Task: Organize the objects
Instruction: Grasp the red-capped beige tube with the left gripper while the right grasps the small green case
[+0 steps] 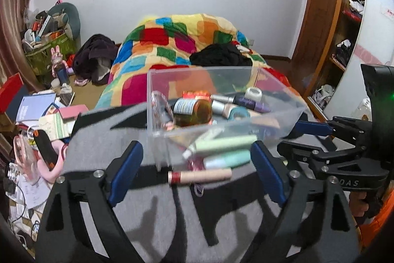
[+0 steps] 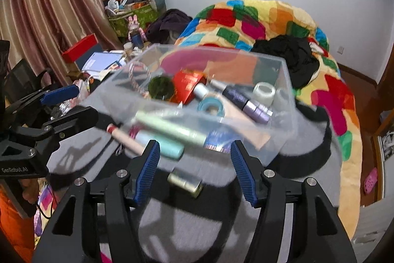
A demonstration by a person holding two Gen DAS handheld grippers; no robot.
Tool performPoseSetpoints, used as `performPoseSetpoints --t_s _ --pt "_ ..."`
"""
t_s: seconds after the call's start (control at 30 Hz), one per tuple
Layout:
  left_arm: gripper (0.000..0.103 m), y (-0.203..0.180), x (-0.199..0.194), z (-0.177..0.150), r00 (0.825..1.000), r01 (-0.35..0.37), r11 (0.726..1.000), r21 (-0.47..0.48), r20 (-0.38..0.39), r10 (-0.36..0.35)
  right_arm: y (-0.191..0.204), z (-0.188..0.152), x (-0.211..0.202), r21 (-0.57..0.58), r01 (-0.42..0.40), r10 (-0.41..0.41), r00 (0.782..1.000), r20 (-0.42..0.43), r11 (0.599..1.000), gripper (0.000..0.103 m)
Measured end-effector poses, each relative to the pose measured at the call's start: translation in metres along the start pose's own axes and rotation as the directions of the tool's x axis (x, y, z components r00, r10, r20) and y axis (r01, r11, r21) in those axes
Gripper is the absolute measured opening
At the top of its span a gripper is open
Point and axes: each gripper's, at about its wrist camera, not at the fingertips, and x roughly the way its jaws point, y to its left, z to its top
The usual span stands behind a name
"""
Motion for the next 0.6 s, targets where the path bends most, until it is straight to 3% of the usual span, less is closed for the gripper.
performPoseSetpoints --t_s 0.3,0.37,0.43,0.6 --pt "0.094 0.017 0.032 -0.035 0.986 -0.014 0.999 -0.037 -0.166 0.007 -0.001 -0.028 0.04 0.082 -0.036 0.046 0.992 -0.117 0.996 0.057" --pt "0.094 0.017 0.041 -0.038 0.98 -0.011 0.999 -0.041 -0.199 0.002 -0.006 -0.03 0.043 0.105 -0.037 0.049 0.992 -0.119 0.994 0.052" --pt "0.094 0.015 0.048 -0.038 0.976 -0.013 0.999 -0.037 -0.217 0.005 -0.008 -0.031 0.041 0.101 -0.032 0.043 0.993 -0.113 0.994 0.035" --pt "0.095 -0.001 0.064 -0.035 0.969 -0.017 1.0 0.011 -0.247 0.02 -0.009 -0.032 0.032 0.091 -0.02 0.028 0.996 -0.087 0.996 0.035"
